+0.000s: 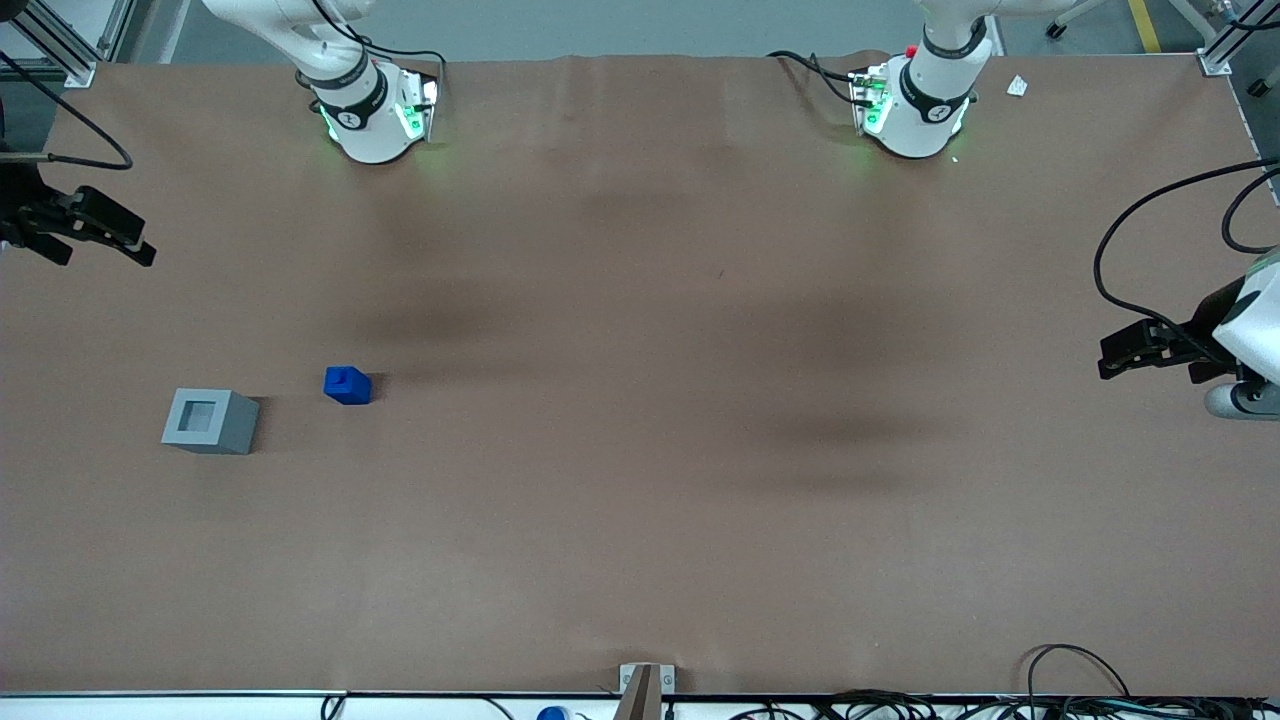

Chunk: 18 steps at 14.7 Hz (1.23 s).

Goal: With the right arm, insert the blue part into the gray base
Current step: 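Move the open right gripper down over the blue cube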

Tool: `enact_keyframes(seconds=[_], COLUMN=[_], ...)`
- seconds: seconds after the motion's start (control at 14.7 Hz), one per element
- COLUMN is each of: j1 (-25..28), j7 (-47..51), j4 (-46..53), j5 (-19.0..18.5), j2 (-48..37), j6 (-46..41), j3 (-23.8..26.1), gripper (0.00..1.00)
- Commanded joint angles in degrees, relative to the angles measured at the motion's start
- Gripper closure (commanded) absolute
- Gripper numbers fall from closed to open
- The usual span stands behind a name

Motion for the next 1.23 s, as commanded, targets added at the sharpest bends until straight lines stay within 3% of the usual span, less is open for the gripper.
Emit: enact_keyframes(seconds=[0.0, 0.75, 0.95, 1.16], j1=[0.1, -0.1, 0.0, 0.1], j7=[0.6, 1.2, 1.3, 1.3], j4=[-0.4, 0.4, -3.6, -11.0], j5=[-0.9, -0.7, -0.4, -0.3], j2=[-0.4, 8.8, 11.2, 11.3], j6=[0.1, 0.2, 3.7, 12.5], j3=[0.3, 0.2, 0.3, 0.3], gripper=[0.0, 0.0, 0.0, 0.0])
